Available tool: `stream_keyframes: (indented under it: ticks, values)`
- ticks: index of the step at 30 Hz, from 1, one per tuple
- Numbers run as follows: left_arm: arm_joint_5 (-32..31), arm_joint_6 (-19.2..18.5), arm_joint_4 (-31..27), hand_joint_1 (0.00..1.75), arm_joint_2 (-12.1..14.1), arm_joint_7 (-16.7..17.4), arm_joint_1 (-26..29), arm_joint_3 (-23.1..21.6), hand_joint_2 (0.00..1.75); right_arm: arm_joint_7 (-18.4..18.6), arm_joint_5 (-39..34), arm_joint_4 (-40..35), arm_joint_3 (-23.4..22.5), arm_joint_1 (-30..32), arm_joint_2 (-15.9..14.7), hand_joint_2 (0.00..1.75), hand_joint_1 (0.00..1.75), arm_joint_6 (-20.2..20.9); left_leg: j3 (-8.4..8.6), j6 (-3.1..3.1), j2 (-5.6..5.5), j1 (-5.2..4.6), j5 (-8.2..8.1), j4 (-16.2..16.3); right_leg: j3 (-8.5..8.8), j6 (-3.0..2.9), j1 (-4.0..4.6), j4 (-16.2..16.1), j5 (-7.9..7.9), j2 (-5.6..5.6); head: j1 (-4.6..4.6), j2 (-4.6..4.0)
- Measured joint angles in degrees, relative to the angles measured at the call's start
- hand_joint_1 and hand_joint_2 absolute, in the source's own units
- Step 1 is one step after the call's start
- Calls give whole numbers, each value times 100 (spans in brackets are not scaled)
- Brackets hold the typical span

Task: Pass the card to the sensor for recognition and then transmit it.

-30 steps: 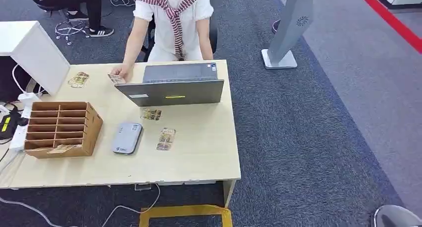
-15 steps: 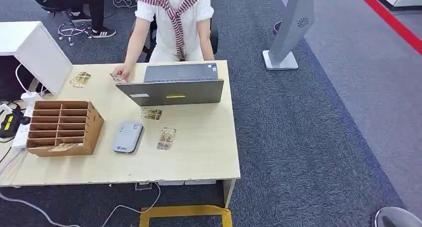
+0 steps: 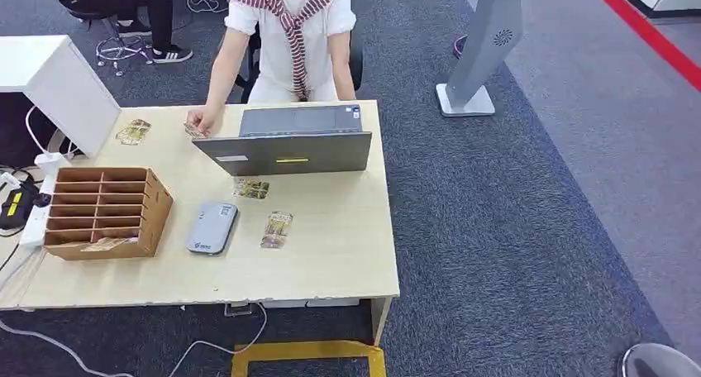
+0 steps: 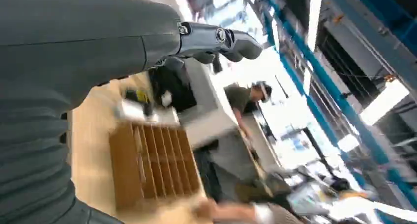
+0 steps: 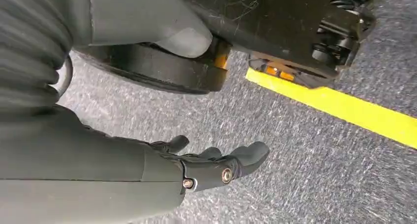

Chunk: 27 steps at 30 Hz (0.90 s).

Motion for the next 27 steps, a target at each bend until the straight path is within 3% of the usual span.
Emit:
stream_keyframes:
  ticks: [1,2,3,4,5,7,8,11,14,18,27]
  values:
    - [-926,773,13,0,89,132,-58,-58,175,106,76,0,61,-20,0,175,0,39,2,-1,2,1,1,0,-1,0,1,0,0,3,0,0]
    - [-1803,1281,40,0,180,426,-167,-123,175,201,171,0,109,-42,0,175,0,90,13,-2,2,1,2,4,-10,0,1,-3,1,3,4,0]
    - [-3069,1745,175,0,506,1041,-410,-244,175,311,333,0,170,-74,-2,175,0,187,10,-3,-11,-1,11,5,-12,1,1,-5,3,-6,4,0]
    - [-3900,1924,382,0,712,1642,-811,-320,175,374,446,0,227,-134,-2,175,0,258,-1,-8,-37,1,33,2,-6,0,1,-4,4,-29,4,0]
    - [-5150,2054,889,0,1334,2864,-1240,-518,175,437,589,0,353,-191,-2,175,0,384,-7,-25,-54,8,43,0,-11,-18,3,1,15,-50,7,0]
    - [-6077,2288,2146,0,2163,4056,-2372,-816,175,437,686,-15,553,-222,24,175,0,516,-26,-40,-76,14,78,-7,-20,-39,7,15,30,-78,-4,0]
    - [-6003,2416,2857,0,2500,4310,-2884,-988,175,437,740,-24,646,-250,48,175,0,555,-40,-62,-87,24,92,-7,-25,-61,15,29,44,-84,0,0]
    - [-5115,2776,4135,0,3238,4057,-3952,-1376,175,421,789,-33,815,-259,70,175,0,577,-51,-78,-29,27,108,-9,-67,-73,25,37,83,-33,-20,0]
    - [-5148,2915,5429,0,3586,4054,-4918,-1732,175,443,850,-37,938,-289,72,175,0,616,-74,-71,-16,34,120,-4,-92,-70,32,36,104,-19,-11,0]
    - [-5264,3070,6604,0,3742,4222,-5822,-2141,175,482,854,-39,990,-299,81,175,0,629,-87,-68,-6,31,124,-1,-101,-65,30,35,113,-5,-15,0]
    - [-5365,3121,7394,0,3772,4363,-6273,-2472,175,531,854,-39,1082,-324,96,175,0,656,-103,-68,6,34,122,0,-123,-65,30,31,115,10,-13,0]
